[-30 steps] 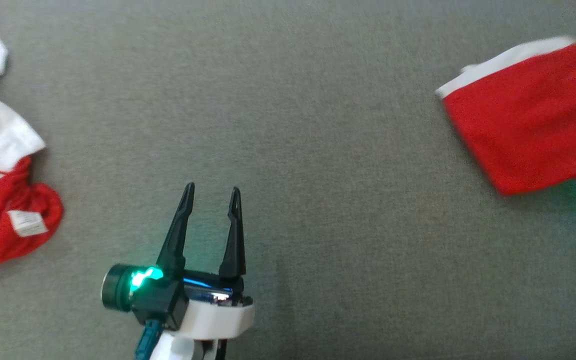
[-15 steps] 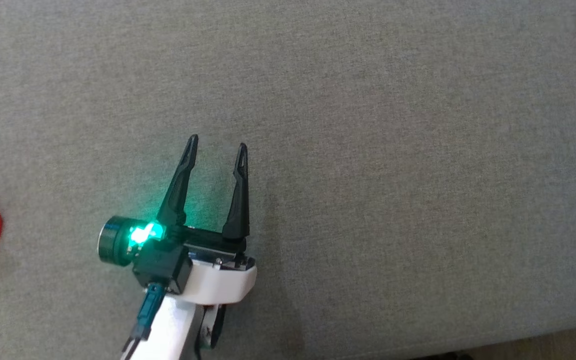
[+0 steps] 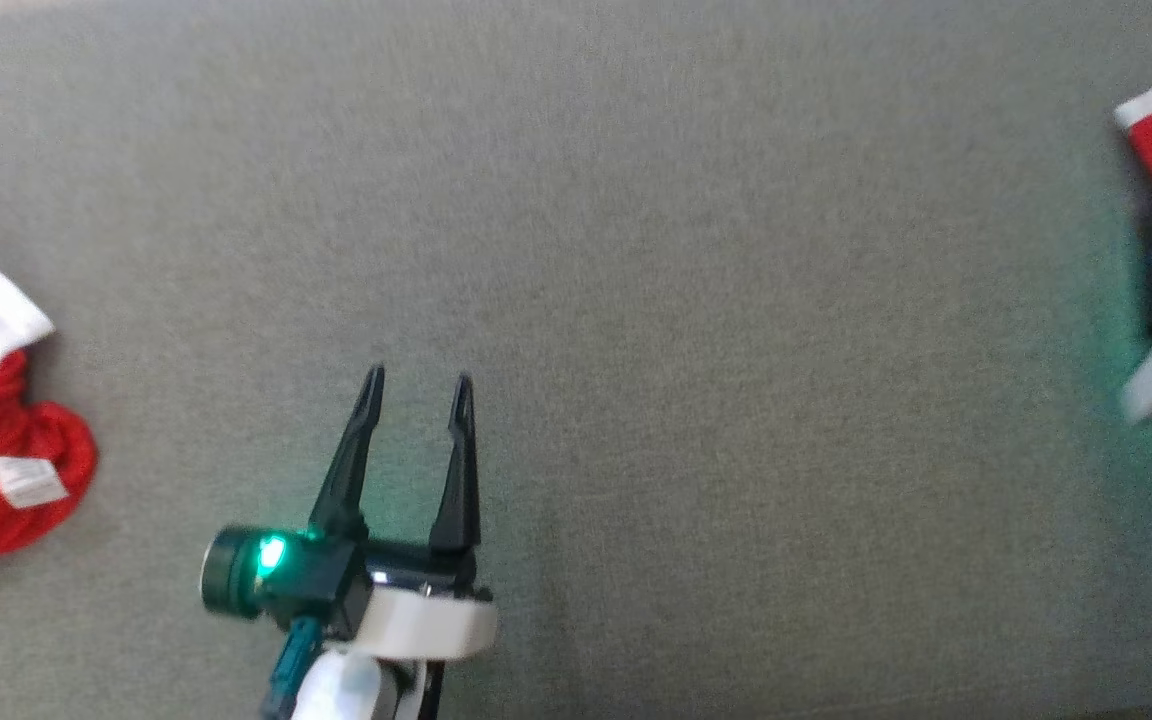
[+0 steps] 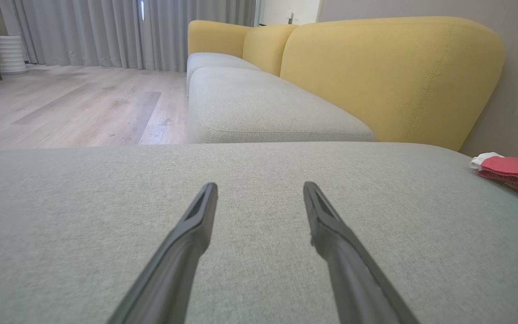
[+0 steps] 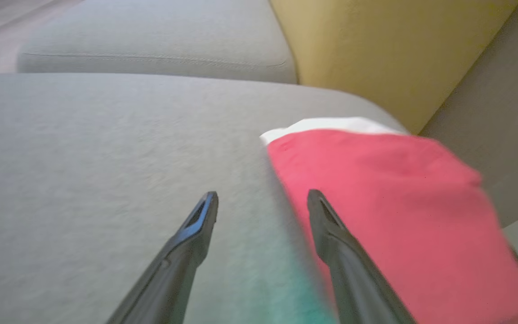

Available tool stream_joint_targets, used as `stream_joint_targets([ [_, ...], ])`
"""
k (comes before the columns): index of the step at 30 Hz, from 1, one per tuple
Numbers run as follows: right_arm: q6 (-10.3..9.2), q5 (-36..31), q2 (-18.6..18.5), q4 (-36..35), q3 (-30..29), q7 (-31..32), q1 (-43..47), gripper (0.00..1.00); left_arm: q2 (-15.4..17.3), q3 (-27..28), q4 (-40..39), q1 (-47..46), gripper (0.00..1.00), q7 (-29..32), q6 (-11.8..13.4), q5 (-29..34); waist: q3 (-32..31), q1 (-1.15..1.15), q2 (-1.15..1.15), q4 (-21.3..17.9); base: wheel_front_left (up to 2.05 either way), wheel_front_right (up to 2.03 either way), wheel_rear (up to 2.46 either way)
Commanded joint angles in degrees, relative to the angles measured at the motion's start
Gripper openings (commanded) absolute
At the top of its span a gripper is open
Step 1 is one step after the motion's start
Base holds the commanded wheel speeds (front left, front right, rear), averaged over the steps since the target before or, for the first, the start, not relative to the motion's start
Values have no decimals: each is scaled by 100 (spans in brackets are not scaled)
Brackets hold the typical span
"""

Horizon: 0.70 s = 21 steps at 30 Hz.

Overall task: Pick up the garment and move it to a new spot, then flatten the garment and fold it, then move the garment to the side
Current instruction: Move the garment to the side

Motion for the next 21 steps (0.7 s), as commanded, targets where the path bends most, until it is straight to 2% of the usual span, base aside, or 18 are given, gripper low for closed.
stream_joint_targets([
  [1,14,44,150,-285,182,-105,438,100,0,248,-64,126,100,-46,-55,-47,-634,1,0,83,0,0,0],
  [2,14,60,307,-398,273,-119,604,100,0,292,-14,205,100,-46,-74,-61,-772,1,0,99,0,0,0],
  [3,14,60,307,-398,273,-119,604,100,0,292,-14,205,100,-46,-74,-61,-772,1,0,99,0,0,0],
  [8,14,184,988,-980,653,-169,1482,100,0,485,193,587,100,-46,-167,-177,-1449,1,0,225,0,0,0],
  [11,14,100,1275,-1469,631,-177,2019,100,0,588,280,834,100,-46,-186,-177,-1886,1,0,308,0,0,0],
  [21,14,-1522,2099,-3819,-709,-180,4022,100,0,944,113,1465,100,-46,-296,-92,-2501,1,0,492,0,0,0],
])
